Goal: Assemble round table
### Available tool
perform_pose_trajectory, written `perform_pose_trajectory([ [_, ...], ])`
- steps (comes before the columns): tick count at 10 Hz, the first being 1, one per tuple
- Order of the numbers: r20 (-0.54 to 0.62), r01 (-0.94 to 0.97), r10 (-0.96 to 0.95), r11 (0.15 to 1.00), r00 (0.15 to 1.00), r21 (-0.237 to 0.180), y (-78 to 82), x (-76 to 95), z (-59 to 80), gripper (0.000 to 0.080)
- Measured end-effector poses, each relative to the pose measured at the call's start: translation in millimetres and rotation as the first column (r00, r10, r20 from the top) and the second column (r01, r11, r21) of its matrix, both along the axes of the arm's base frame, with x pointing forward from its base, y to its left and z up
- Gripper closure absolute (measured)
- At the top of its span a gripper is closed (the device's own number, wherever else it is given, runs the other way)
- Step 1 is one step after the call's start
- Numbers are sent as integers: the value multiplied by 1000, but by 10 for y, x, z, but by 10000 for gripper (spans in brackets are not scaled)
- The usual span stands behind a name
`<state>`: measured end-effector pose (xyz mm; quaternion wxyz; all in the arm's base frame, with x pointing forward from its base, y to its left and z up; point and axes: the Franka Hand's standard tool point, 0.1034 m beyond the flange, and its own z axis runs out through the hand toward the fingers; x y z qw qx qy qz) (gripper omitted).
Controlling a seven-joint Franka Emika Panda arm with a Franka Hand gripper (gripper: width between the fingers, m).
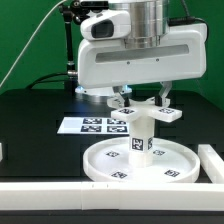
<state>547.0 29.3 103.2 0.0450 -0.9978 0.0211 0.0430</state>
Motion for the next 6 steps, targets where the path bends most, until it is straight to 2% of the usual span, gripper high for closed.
perform_pose_trajectory([
  [3, -13, 220, -220, 975, 975, -21, 1, 10, 2, 361],
  [4, -4, 322, -322, 947, 947, -16, -3, 23, 0, 361],
  [6, 10, 591, -591, 807, 807, -13, 40, 68, -1, 361],
])
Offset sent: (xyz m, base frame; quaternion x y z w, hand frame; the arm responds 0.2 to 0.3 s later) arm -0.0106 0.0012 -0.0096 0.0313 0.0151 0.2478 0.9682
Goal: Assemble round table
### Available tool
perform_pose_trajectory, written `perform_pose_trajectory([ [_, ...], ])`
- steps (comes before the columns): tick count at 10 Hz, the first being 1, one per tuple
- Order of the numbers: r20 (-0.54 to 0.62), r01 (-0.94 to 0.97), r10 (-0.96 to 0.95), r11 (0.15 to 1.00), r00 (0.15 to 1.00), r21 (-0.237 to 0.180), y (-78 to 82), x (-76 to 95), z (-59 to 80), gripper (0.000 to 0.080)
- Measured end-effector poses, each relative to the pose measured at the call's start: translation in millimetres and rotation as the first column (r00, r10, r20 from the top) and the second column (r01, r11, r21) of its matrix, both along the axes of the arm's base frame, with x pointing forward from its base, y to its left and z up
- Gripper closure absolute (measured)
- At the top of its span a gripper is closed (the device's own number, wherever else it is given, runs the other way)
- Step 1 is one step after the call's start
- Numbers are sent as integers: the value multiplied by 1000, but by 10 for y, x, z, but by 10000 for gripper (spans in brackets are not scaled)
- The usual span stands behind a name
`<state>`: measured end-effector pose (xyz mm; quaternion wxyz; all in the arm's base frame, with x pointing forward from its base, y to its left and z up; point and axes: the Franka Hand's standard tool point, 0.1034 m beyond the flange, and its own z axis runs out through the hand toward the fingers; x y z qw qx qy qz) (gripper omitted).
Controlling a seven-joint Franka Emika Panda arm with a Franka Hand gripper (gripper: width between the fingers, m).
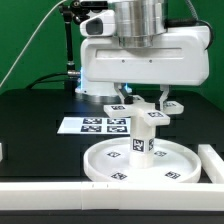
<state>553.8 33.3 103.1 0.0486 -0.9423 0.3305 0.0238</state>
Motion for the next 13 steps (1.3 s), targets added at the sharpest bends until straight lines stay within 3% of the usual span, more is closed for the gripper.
perform_pose_trajectory([
  [2, 1, 224, -224, 974, 975, 15, 11, 24, 3, 360],
  [6, -16, 427, -427, 904, 904, 15, 31, 49, 16, 360],
  [7, -20, 532, -531, 847, 847, 17, 32, 67, 20, 360],
  [8, -10, 691, -691, 722, 722, 28, 24, 91, 9, 360],
  [10, -8, 829, -829, 559, 559, 35, 44, 110, 10, 360],
  [12, -8, 904, -904, 426, 426, 42, 41, 112, 4, 360],
  [13, -11, 913, -914, 405, 405, 44, 36, 114, 3, 360],
])
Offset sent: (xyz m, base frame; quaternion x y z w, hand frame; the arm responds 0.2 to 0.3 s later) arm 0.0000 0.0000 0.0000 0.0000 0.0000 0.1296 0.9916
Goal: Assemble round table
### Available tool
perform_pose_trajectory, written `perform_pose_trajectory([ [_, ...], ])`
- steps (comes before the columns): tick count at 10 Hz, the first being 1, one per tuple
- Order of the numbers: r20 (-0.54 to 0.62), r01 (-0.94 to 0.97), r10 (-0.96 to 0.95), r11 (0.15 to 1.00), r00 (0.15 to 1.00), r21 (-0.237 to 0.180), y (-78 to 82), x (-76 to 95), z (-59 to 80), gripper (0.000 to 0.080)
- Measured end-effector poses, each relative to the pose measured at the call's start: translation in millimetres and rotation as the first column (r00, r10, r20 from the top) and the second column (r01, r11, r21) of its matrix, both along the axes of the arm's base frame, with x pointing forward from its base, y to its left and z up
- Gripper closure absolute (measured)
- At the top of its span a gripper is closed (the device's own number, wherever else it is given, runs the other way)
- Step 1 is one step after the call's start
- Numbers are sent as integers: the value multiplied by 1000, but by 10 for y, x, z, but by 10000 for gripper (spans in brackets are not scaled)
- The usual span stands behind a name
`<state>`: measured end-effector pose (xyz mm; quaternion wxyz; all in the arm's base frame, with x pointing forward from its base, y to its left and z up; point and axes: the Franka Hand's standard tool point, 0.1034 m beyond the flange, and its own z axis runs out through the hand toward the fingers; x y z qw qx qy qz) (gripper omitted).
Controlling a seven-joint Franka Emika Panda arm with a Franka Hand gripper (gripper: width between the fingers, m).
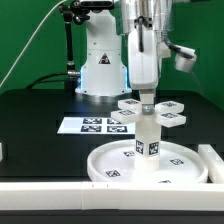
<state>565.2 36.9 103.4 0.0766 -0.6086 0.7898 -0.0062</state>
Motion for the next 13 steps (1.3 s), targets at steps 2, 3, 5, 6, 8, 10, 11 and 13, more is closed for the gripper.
perform_pose_trajectory([
  [2, -6, 101, -101, 995, 995, 13, -5, 6, 4, 360],
  [3, -5, 148, -148, 989, 989, 22, -6, 8, 4, 360],
  [5, 8, 343, -344, 937, 939, 62, -1, -3, 2, 360],
  [6, 9, 342, -343, 938, 939, 61, -1, -2, 3, 360],
  [8, 9, 330, -331, 942, 944, 58, -1, -8, -8, 360],
  [10, 26, 286, -289, 955, 957, 74, 12, -4, 121, 171],
  [11, 41, 272, -276, 958, 960, 92, 12, 8, 261, 171],
  [13, 59, 268, -276, 956, 959, 117, -8, 117, 445, 151],
])
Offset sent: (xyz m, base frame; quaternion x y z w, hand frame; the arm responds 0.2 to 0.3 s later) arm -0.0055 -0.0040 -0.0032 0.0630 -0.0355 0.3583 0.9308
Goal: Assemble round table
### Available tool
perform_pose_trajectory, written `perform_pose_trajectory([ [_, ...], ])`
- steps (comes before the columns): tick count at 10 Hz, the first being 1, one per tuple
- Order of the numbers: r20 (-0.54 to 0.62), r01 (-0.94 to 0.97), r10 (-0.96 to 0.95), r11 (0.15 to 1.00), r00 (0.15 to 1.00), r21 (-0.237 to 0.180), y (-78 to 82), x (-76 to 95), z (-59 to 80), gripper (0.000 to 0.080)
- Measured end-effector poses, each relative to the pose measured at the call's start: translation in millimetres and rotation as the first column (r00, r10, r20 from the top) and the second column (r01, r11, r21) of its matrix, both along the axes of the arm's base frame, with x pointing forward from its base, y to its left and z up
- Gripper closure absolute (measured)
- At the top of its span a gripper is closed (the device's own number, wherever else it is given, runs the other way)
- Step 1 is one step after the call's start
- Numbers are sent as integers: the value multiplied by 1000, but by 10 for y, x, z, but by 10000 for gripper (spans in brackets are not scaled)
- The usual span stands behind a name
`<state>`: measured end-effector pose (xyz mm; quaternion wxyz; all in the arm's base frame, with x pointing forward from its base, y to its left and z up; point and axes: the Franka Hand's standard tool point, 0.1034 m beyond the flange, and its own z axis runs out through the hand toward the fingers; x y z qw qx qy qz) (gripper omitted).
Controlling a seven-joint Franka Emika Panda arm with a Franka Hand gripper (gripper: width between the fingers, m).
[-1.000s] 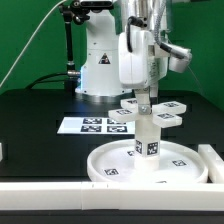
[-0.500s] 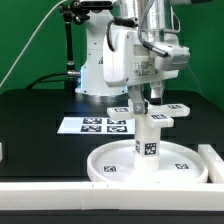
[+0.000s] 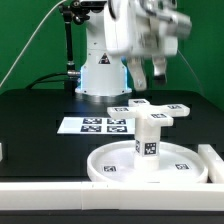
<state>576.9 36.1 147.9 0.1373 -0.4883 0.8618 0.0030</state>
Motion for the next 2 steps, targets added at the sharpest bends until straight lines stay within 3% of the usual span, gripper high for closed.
perform_pose_trajectory([
  [2, -11, -6, 6, 1000, 1000, -3, 13, -23, -54, 151],
])
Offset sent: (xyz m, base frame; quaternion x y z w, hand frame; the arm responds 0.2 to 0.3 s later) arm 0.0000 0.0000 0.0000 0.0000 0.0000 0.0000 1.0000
